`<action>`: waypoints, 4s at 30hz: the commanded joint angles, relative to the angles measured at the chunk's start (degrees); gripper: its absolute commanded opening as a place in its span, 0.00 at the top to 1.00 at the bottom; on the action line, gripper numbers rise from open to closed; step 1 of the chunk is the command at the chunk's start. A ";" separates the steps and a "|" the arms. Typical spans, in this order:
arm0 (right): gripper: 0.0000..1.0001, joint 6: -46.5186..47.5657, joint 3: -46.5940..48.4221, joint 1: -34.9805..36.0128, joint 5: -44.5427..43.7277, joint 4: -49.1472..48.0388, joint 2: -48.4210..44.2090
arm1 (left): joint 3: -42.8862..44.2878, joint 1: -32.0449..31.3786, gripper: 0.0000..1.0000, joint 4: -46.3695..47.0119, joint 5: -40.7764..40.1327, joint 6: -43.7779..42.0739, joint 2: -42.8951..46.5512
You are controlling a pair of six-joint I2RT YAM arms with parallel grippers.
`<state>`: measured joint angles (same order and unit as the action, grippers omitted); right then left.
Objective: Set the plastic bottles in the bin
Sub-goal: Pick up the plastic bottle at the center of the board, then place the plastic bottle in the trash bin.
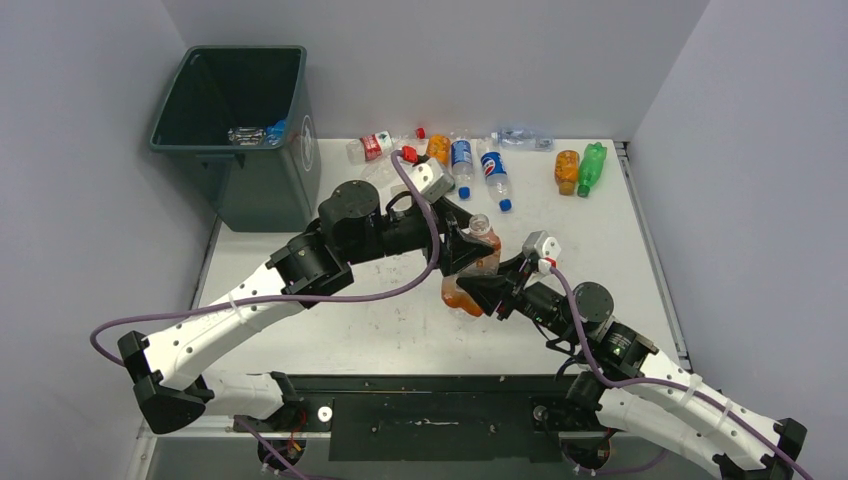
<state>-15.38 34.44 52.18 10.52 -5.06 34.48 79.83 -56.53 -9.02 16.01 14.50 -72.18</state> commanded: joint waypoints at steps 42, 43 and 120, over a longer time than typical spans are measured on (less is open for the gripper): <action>0.19 -3.16 3.45 0.20 1.40 -2.65 0.41 | 1.43 -0.22 1.00 9.10 2.08 2.51 -0.81; 0.05 -3.87 4.04 0.18 1.70 -1.98 0.27 | 1.34 -0.12 1.00 9.10 1.30 2.06 -0.32; 0.10 -19.12 -11.38 -0.01 -42.88 0.86 -4.60 | -0.53 20.54 0.04 15.72 -29.19 -8.89 2.42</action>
<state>-34.13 18.76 52.18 -20.86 -0.80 28.36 83.05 -32.01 27.66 -18.02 6.72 -70.67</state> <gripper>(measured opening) 0.897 0.961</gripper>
